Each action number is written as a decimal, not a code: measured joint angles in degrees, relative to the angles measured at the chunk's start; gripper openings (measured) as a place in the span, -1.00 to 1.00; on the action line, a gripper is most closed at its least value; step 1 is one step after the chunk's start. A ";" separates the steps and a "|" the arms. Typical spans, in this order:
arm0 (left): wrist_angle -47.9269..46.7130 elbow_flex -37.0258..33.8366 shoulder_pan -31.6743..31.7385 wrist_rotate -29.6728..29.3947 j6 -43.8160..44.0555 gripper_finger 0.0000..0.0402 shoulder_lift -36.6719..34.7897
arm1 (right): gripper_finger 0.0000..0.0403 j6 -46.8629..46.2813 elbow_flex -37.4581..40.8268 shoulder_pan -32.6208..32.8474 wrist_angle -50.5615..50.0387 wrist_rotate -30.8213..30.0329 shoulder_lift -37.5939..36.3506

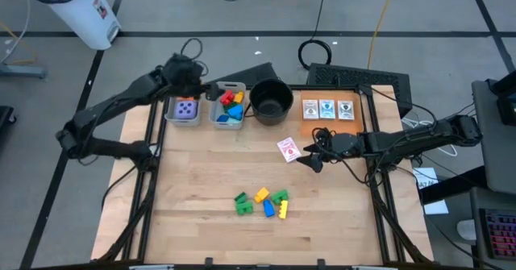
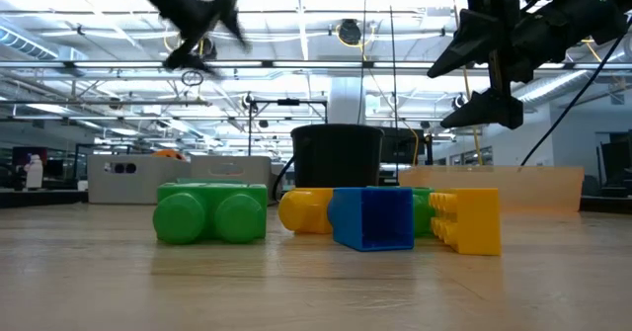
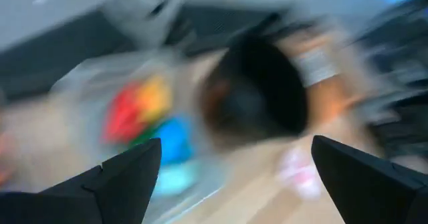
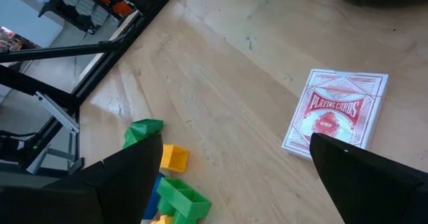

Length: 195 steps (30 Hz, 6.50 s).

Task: Pick & Place Toys
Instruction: Put the green game piece into the right gray bin

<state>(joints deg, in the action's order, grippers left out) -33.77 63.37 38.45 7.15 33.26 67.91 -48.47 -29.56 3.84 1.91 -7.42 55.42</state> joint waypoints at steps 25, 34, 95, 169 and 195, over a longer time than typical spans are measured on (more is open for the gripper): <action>50.41 0.04 -27.65 -3.32 2.58 0.93 4.23 | 0.86 -0.28 0.00 0.00 0.00 0.00 0.00; 60.08 0.02 -35.90 -4.02 11.31 0.93 13.57 | 0.86 -0.28 -0.02 0.00 0.00 0.00 -0.02; 7.73 -0.02 -50.20 -1.66 13.73 0.93 20.37 | 0.86 -1.83 -0.02 -0.09 24.50 -0.09 -0.02; 11.34 -0.02 -47.89 13.88 14.39 -0.70 37.88 | 0.86 0.20 -0.02 -0.09 20.96 -0.02 0.02; 6.02 1.03 -47.58 17.84 14.60 -0.93 34.49 | 0.86 0.27 -0.02 -0.09 20.20 0.05 0.00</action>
<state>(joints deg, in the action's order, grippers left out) -27.76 64.41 -9.14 25.00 47.87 102.39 -48.21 -29.58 3.75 22.11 -7.37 55.42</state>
